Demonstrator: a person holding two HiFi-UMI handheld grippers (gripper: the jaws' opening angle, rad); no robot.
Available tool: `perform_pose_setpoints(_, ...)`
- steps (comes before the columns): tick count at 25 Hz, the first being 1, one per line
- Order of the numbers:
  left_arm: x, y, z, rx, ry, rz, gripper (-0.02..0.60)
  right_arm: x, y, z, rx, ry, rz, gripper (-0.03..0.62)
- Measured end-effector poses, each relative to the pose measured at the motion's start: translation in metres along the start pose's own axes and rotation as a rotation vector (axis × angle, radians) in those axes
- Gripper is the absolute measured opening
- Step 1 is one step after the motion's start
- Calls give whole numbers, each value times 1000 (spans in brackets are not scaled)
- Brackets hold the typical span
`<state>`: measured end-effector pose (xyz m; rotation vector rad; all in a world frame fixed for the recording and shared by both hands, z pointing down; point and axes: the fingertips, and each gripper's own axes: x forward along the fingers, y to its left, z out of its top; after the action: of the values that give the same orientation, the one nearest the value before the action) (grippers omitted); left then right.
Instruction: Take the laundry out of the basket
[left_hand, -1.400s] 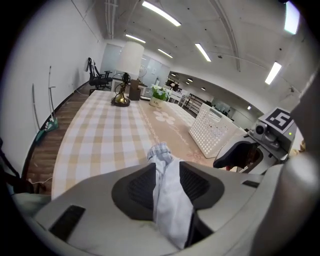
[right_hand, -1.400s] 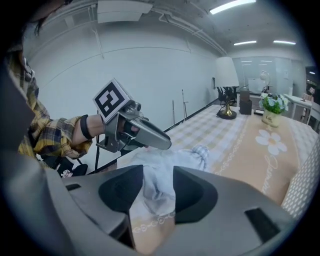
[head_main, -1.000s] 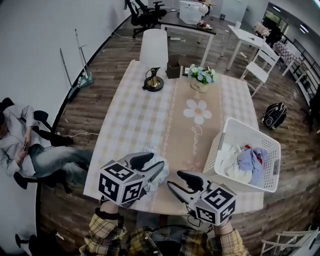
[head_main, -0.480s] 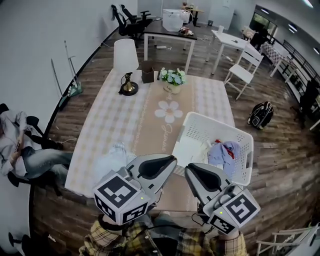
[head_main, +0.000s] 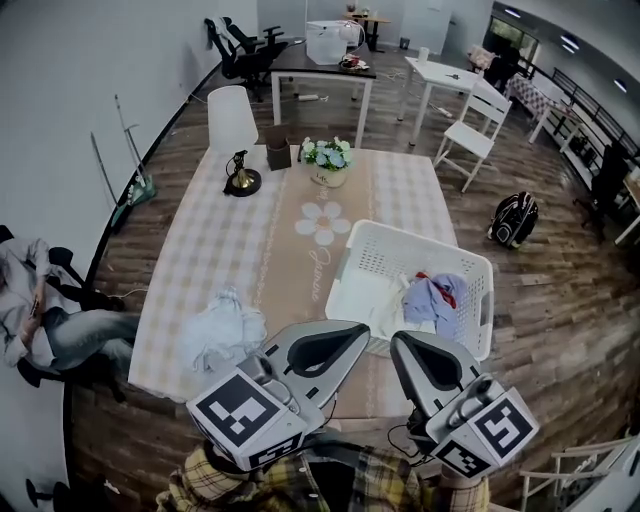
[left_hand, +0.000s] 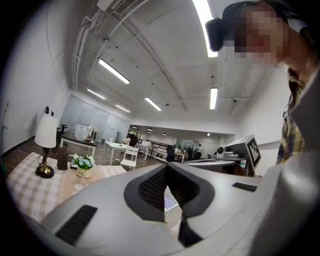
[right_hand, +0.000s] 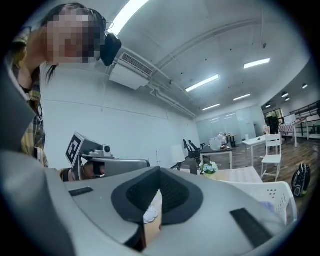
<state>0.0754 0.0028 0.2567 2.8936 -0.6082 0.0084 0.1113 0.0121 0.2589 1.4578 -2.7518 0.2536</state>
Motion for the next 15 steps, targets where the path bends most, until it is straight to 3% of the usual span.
perform_pose_setpoints(15,-4,-8,6,-28,14,-34,21,10,6,-3,13,18,7,-5)
